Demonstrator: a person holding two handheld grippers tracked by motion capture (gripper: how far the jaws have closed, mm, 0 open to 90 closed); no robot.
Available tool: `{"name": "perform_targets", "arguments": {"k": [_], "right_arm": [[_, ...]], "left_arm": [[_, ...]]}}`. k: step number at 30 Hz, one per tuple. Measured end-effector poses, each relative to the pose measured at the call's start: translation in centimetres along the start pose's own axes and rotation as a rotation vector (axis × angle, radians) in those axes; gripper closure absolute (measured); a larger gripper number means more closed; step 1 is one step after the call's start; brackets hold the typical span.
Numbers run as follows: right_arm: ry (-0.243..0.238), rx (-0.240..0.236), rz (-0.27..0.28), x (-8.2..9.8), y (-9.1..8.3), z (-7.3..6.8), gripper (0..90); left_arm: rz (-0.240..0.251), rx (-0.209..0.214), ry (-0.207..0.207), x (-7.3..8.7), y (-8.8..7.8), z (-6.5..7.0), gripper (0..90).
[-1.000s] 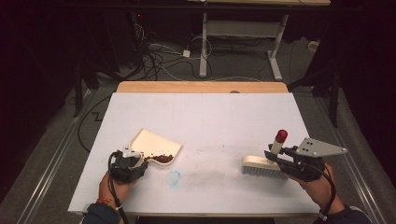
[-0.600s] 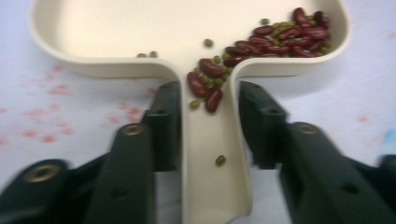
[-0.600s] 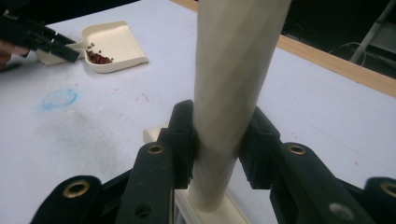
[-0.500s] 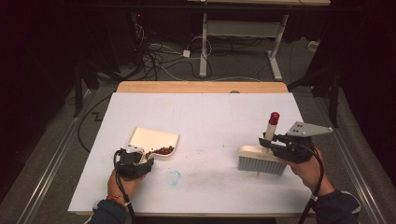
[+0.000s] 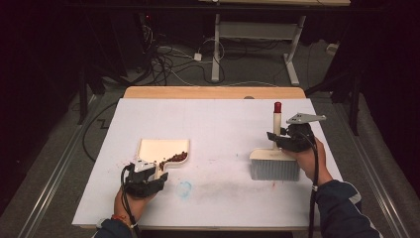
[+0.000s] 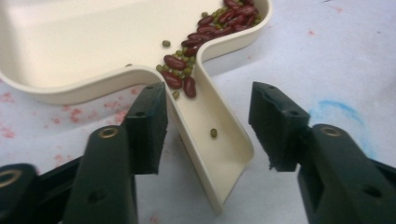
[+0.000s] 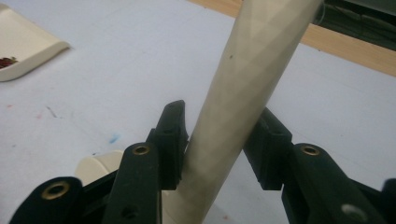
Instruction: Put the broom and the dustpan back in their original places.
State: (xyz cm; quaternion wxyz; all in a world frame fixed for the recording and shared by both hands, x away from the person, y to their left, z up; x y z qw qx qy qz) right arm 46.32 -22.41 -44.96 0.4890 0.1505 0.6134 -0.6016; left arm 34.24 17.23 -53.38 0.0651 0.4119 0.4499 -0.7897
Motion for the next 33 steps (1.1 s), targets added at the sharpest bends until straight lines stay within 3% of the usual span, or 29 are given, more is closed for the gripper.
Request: {"name": "perform_targets", "arguments": {"k": [5,6,8,10,13,18,20,28,33], "right_arm": [[0.015,0.049,-0.034,0.2,1.4,0.4,60.0],[0.025,0.054,-0.039,0.3,1.7,0.5,59.9],[0.038,0.065,-0.05,0.5,2.2,0.7,59.6],[0.042,0.073,-0.055,0.6,2.7,0.8,59.1],[0.038,0.096,-0.065,0.7,3.2,0.9,58.2],[0.028,0.148,-0.073,0.9,4.2,1.1,52.8],[0.041,0.126,-0.049,0.7,4.2,0.9,52.8],[0.016,0.151,-0.004,0.4,3.9,1.0,48.1],[0.039,0.153,0.047,0.1,3.4,0.9,42.2]], "left_arm": [[0.028,0.034,0.098,0.1,-0.8,-0.1,36.2],[0.026,0.022,0.118,0.3,-0.9,-0.3,36.1],[0.036,-0.001,0.156,0.4,-1.2,-0.4,25.6],[0.052,0.014,0.179,0.4,-1.5,-0.3,29.1],[0.085,0.023,0.184,0.1,-1.7,-0.2,22.9],[0.084,0.041,0.206,0.1,-1.5,0.1,17.8],[0.086,0.042,0.216,0.2,-1.5,0.3,17.8],[0.087,0.063,0.221,0.4,-1.4,0.6,17.5],[0.08,0.058,0.216,0.4,-1.3,0.6,15.2]]}}
Point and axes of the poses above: each handheld gripper's, and its own axes: y roughly forward along the jaws, x roughly out of its underside, z roughly to its right, the point moved 7 cm from there along y, roughly forward along the jaws, and after that the axes turned 14 degrees about x, right-handed, at the moved point
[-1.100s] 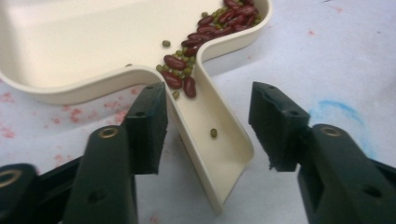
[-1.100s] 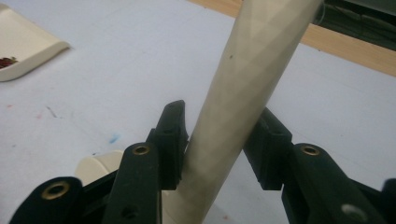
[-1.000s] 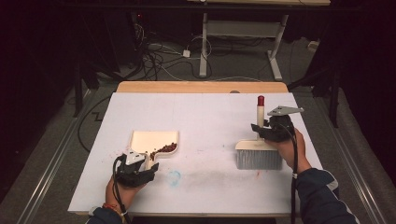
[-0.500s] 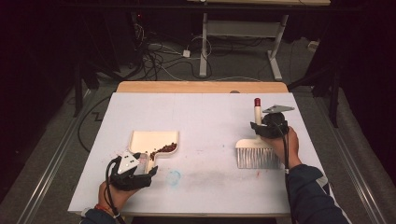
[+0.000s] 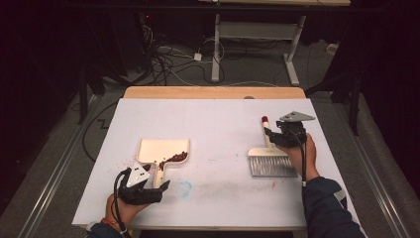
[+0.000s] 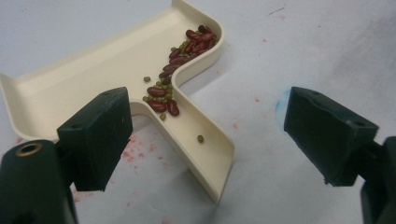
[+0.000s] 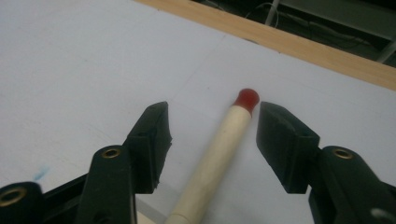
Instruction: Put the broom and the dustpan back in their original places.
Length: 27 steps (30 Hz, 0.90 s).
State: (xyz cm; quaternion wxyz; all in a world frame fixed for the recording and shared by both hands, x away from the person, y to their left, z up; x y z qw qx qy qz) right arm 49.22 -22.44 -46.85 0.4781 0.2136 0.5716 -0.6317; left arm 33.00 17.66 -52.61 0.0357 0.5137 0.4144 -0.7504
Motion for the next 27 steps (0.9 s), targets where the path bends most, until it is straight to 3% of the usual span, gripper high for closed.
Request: {"name": "perform_targets", "arguments": {"k": [5,15,27], "right_arm": [[-0.006,0.018,0.034,-0.3,-0.4,-0.1,33.8],[-0.029,0.008,0.108,-1.4,-1.7,-0.9,16.4],[-0.031,-0.031,0.165,-2.4,-3.3,-1.7,15.5]], "left_arm": [[-0.02,0.003,0.023,0.0,0.2,0.3,15.3],[-0.022,0.005,0.032,0.0,0.1,0.3,15.3],[-0.035,0.014,0.046,0.0,0.3,0.5,15.3]]}}
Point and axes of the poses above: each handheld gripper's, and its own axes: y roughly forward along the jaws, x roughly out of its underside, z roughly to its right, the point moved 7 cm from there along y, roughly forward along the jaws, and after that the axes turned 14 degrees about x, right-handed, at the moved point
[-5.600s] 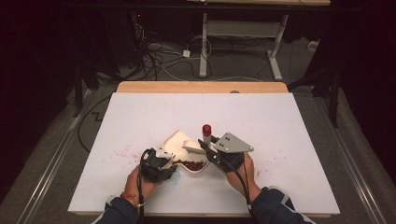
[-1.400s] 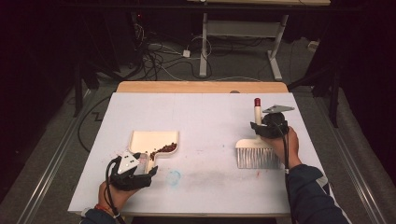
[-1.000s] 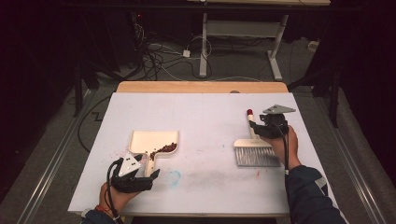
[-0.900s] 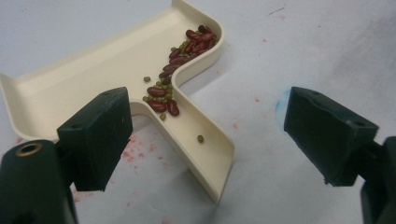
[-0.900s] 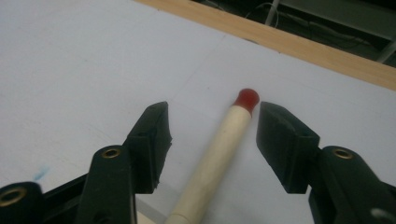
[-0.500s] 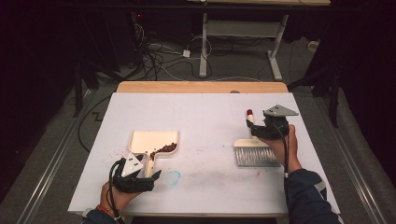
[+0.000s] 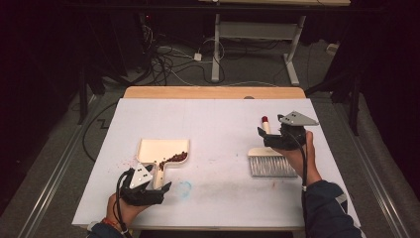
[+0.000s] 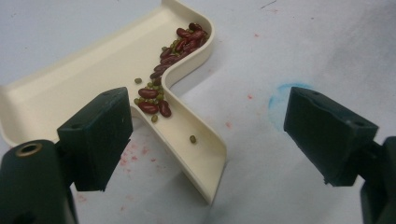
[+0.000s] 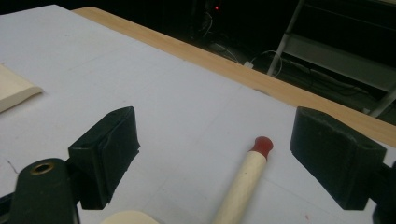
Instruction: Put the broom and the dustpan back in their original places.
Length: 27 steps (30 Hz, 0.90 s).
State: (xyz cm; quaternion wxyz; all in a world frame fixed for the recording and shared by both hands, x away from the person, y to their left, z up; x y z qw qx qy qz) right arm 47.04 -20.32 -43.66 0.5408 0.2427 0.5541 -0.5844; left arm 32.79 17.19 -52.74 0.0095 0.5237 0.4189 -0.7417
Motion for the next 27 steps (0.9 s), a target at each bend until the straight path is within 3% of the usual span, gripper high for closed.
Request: {"name": "perform_targets", "arguments": {"k": [27], "right_arm": [[-0.009,-0.056,0.074,-1.4,-3.3,-0.9,16.0]], "left_arm": [[-0.003,0.0,0.031,0.0,-0.3,0.2,15.6]]}}
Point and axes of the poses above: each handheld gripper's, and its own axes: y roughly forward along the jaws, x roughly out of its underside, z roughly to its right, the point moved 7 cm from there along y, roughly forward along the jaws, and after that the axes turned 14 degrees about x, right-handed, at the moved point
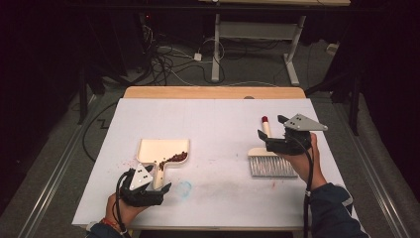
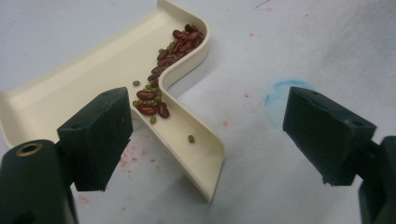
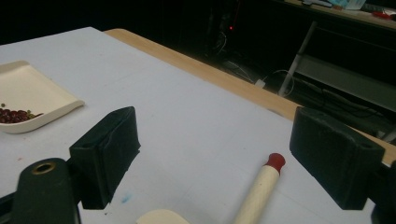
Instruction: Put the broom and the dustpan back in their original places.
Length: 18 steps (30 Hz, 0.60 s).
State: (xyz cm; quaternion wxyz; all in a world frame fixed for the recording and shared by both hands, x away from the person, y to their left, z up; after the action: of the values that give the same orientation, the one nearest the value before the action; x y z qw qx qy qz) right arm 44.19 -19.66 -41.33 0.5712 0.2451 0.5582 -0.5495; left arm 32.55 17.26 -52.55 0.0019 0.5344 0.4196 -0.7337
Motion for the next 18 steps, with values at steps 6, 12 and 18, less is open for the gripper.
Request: {"name": "perform_targets", "arguments": {"k": [6,12,18], "right_arm": [[-0.011,-0.004,0.016,-0.2,-0.6,-0.2,16.4],[-0.023,-0.003,0.031,-0.4,-1.3,-0.3,16.5],[-0.041,-0.027,0.06,-0.6,-2.1,-0.6,16.3]], "left_arm": [[0.002,-0.001,0.002,0.0,-0.1,0.0,15.9],[0.001,0.001,0.007,0.0,-0.2,0.0,15.9],[-0.008,0.012,0.034,0.1,-0.3,0.1,15.9]]}}
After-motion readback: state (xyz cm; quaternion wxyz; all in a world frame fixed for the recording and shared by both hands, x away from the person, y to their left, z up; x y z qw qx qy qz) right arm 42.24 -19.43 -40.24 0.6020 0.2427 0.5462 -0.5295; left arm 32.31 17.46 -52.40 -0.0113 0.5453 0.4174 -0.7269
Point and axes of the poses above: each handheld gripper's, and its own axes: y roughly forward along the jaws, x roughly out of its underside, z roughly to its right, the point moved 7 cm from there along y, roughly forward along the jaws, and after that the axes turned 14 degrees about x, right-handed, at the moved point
